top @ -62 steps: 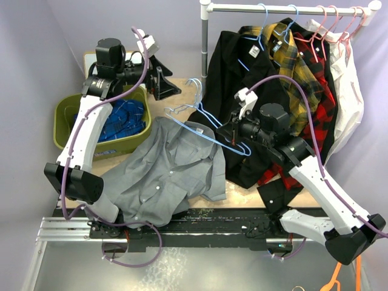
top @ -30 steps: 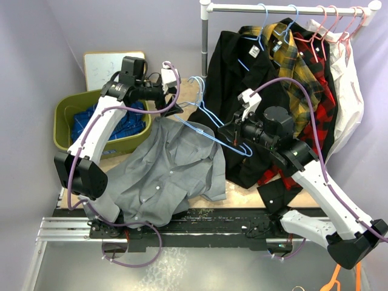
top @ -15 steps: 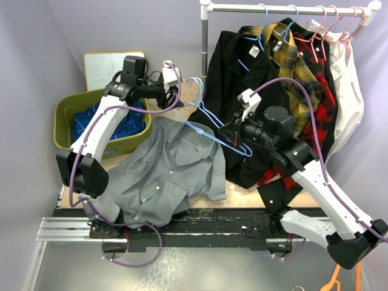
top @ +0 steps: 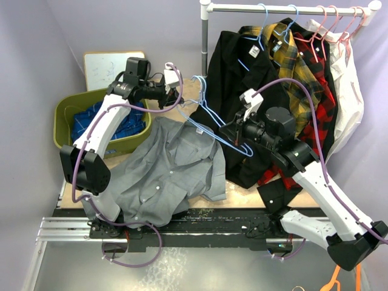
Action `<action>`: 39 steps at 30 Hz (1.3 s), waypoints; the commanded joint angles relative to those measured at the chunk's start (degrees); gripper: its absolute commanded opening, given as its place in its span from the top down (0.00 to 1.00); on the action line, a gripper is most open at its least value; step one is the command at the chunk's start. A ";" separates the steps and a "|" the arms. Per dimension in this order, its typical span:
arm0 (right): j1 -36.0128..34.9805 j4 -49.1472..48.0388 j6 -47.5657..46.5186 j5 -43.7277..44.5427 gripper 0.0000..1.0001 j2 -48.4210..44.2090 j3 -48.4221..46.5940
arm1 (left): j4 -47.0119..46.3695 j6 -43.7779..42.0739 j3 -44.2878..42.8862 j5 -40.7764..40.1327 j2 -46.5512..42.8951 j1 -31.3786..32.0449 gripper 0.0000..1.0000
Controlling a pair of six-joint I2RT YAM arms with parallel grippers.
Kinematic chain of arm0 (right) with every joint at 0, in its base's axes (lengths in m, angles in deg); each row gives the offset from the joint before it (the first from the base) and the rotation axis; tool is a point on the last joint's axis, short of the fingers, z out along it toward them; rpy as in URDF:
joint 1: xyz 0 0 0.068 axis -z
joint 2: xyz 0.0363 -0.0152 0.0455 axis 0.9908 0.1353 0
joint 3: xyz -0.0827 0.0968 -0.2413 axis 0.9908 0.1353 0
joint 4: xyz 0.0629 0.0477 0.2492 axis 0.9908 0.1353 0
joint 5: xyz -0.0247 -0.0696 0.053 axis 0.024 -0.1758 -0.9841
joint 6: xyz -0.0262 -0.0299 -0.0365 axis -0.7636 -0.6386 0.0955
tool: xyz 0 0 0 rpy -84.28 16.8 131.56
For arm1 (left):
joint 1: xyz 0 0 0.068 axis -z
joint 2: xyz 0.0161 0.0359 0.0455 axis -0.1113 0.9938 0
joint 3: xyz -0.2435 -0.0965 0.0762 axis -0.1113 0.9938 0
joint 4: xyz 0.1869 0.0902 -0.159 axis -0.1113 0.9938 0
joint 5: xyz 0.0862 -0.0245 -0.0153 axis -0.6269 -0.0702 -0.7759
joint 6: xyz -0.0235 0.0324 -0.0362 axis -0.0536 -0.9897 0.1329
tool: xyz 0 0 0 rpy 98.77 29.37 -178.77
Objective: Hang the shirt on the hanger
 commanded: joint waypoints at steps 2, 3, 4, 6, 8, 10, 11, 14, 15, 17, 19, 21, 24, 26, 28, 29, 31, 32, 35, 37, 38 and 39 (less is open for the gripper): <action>-0.57 -3.72 -0.33 -3.01 1.00 -1.73 0.56 | -0.86 0.87 -2.77 6.44 -1.23 -0.11 1.00; -0.59 -3.67 -0.32 -2.96 1.00 -1.66 0.62 | -0.37 0.42 -2.78 7.13 -1.30 -0.08 0.98; -0.61 -3.65 -0.39 -2.93 1.00 -1.72 0.69 | -0.06 0.06 -2.78 7.70 -1.34 -0.01 0.93; -0.62 -3.65 -0.40 -2.93 1.00 -1.84 0.73 | 0.86 -1.20 -2.84 8.30 -1.35 0.16 0.89; -0.60 -3.77 -0.34 -2.91 1.00 -2.05 0.82 | 1.60 -2.52 -2.81 7.76 -1.26 0.42 0.88; -0.62 -3.71 -0.32 -3.00 1.00 -2.16 0.98 | 2.45 -3.71 -2.85 8.02 -1.17 0.63 0.88; -0.62 -3.66 -0.35 -2.96 1.00 -2.24 1.07 | 3.42 -4.70 -3.03 8.50 -1.08 0.67 0.88; -0.62 -3.04 -0.35 -2.97 1.00 -2.47 1.34 | 7.62 -8.58 -3.59 10.62 -0.98 0.96 0.87; -0.62 -2.77 -0.40 -2.93 1.00 -2.50 1.39 | 9.16 -10.51 -3.71 10.76 -0.98 0.99 0.84; -0.59 -2.60 -0.41 -2.50 1.00 -2.65 1.59 | 12.87 -15.61 -4.75 8.93 -1.00 0.98 0.75; -0.62 -2.60 -0.82 -1.44 1.00 -2.92 1.82 | 12.75 -15.39 -5.80 4.11 -1.22 0.88 0.61; -0.61 -2.60 -1.02 -0.99 1.00 -3.36 2.23 | 12.97 -15.16 -7.12 -0.28 -1.56 0.39 0.47; -0.56 -1.18 -1.52 -1.23 1.00 -4.11 3.02 | 15.64 -16.01 -9.21 -1.62 -2.70 -1.06 0.33; -0.61 -0.48 -2.54 -1.49 1.00 -4.27 3.27 | 17.96 -16.96 -10.72 -1.51 -3.23 -1.91 0.28; -0.58 -0.29 -3.64 -1.43 1.00 -4.45 3.34 | 21.90 -18.67 -12.82 0.20 -3.27 -2.83 0.26; -0.61 -0.51 -3.94 -1.47 1.00 -4.57 3.42 | 25.23 -19.89 -13.79 1.84 -3.26 -3.08 0.26; -0.61 -1.22 -3.93 -1.43 1.00 -4.63 3.50 | 30.41 -22.15 -15.93 5.20 -2.44 -3.09 0.26; -0.62 -1.69 -3.96 -1.35 1.00 -4.63 3.53 | 33.00 -23.14 -16.53 6.97 -1.92 -2.89 0.26; -0.59 -2.24 -3.75 -1.21 1.00 -4.44 3.38 | 36.64 -24.93 -17.97 9.42 -0.82 -1.85 0.28; -0.59 -2.24 -3.53 -1.25 1.00 -4.24 3.14 | 36.38 -24.89 -17.48 9.80 -0.63 -1.26 0.29; -0.66 -2.23 -3.35 -1.32 1.00 -4.12 2.99 | 36.10 -24.77 -17.36 10.11 -0.53 -1.08 0.30; -0.62 -2.18 -3.27 -1.42 1.00 -4.04 2.86 | 35.86 -24.60 -17.29 10.39 -0.34 -0.85 0.31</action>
